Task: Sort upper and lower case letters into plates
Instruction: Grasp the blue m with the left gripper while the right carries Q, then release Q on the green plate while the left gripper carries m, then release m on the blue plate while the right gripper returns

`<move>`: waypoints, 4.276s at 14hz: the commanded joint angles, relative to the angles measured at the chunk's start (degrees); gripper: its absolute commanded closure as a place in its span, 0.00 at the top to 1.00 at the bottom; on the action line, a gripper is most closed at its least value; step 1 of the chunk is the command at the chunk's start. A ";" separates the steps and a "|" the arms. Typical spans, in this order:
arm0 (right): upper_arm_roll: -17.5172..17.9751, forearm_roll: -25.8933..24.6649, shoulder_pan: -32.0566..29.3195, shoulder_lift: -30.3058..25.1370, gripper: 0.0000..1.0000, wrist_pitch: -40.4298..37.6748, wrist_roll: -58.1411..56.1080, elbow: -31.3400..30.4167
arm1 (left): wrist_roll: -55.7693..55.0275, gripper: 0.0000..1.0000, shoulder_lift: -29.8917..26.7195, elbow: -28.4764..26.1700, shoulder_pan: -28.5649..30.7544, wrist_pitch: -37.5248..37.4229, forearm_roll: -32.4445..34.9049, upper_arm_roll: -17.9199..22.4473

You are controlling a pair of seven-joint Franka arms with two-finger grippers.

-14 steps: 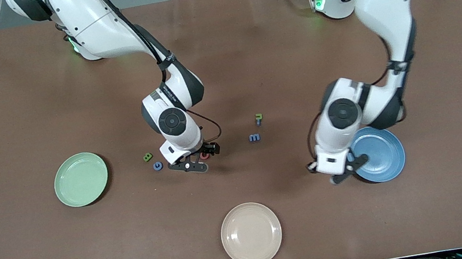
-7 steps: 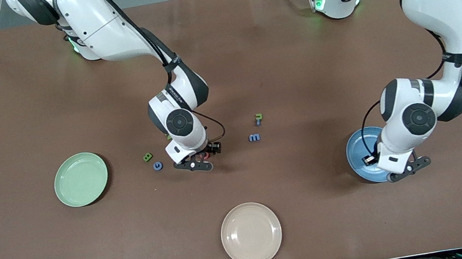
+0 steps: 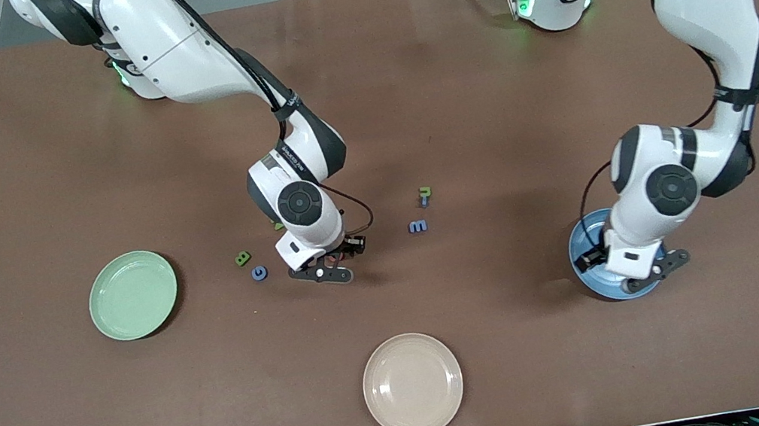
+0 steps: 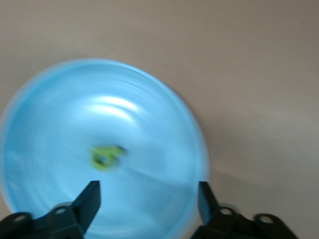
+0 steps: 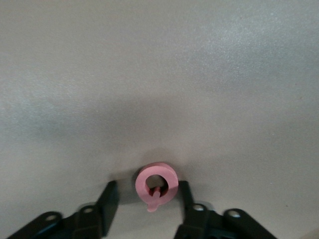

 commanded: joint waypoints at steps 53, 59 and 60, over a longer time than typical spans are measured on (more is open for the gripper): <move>-0.39 -3.20 -15.68 -19.03 1.00 -2.66 -34.32 -18.62 | 17.06 1.00 -2.07 -0.92 -2.35 1.05 2.25 7.51; -0.39 -3.73 -12.75 -11.47 1.00 7.20 -33.84 -18.26 | -4.70 1.00 -5.16 -0.83 -3.05 -8.35 2.34 -6.72; -0.39 -3.82 -13.02 -11.28 1.00 7.11 -34.98 -17.83 | -8.41 0.99 -4.46 -0.83 -4.10 -8.35 2.34 -8.13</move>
